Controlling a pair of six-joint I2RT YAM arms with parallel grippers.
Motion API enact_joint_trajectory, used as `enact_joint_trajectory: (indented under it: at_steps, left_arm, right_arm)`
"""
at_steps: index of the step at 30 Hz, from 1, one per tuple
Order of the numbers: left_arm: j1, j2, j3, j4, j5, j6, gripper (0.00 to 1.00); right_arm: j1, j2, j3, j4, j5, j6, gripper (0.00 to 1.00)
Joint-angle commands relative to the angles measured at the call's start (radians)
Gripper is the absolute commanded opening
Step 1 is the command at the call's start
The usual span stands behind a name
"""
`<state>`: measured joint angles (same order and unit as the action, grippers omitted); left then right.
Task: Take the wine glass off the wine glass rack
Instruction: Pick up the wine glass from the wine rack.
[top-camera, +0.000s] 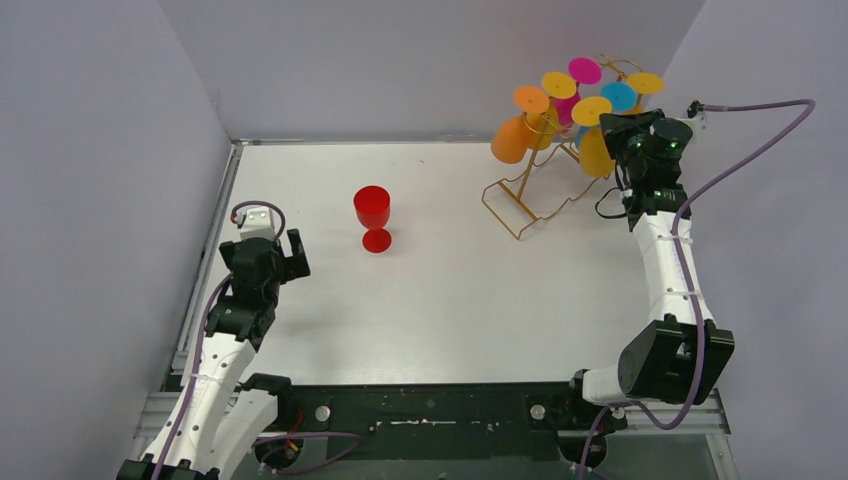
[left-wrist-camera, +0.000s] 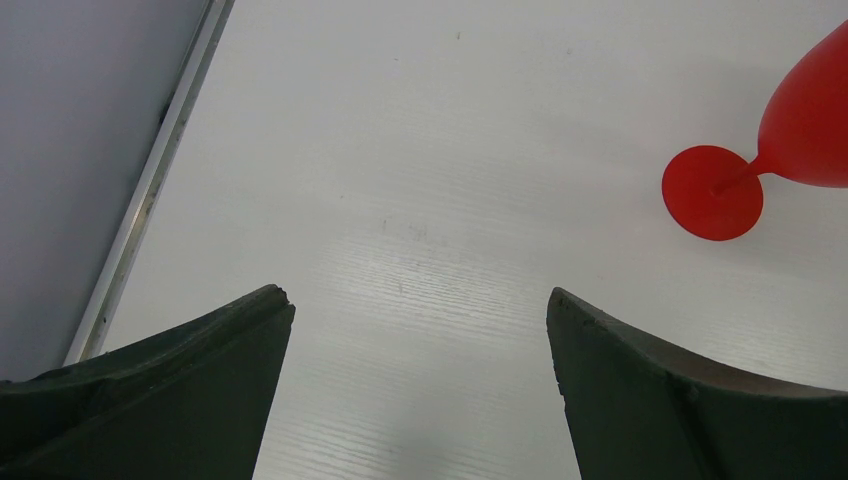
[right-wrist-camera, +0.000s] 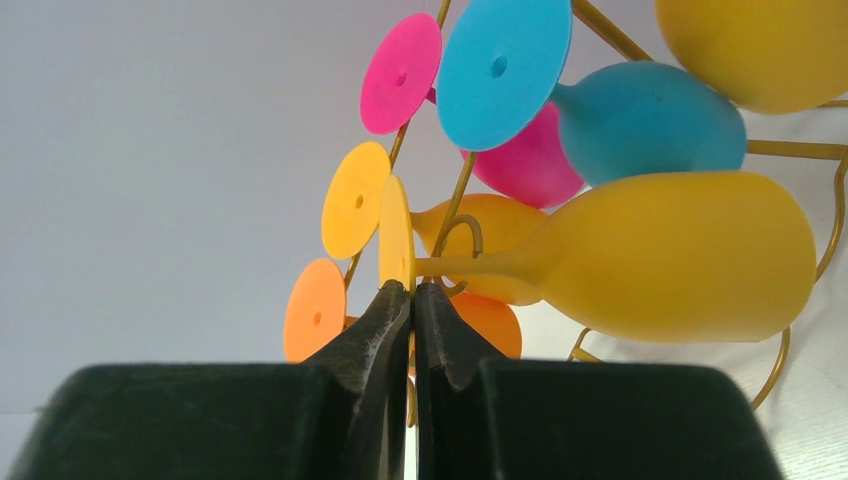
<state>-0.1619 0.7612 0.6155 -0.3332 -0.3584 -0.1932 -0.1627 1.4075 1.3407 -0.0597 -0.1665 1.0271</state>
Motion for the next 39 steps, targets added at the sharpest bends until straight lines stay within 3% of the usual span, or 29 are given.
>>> enact_joint_trajectory:
  at_steps: [1,39]
  left_arm:
    - [0.002,-0.013,0.001,0.048,0.004,0.017,0.98]
    - [0.002,-0.015,0.007,0.037,0.007,0.020,0.97]
  right_arm:
    - [-0.015,-0.048,-0.007,0.052,-0.011,0.037,0.00]
    - [-0.044,-0.178,-0.096,0.063,0.012,0.086,0.00]
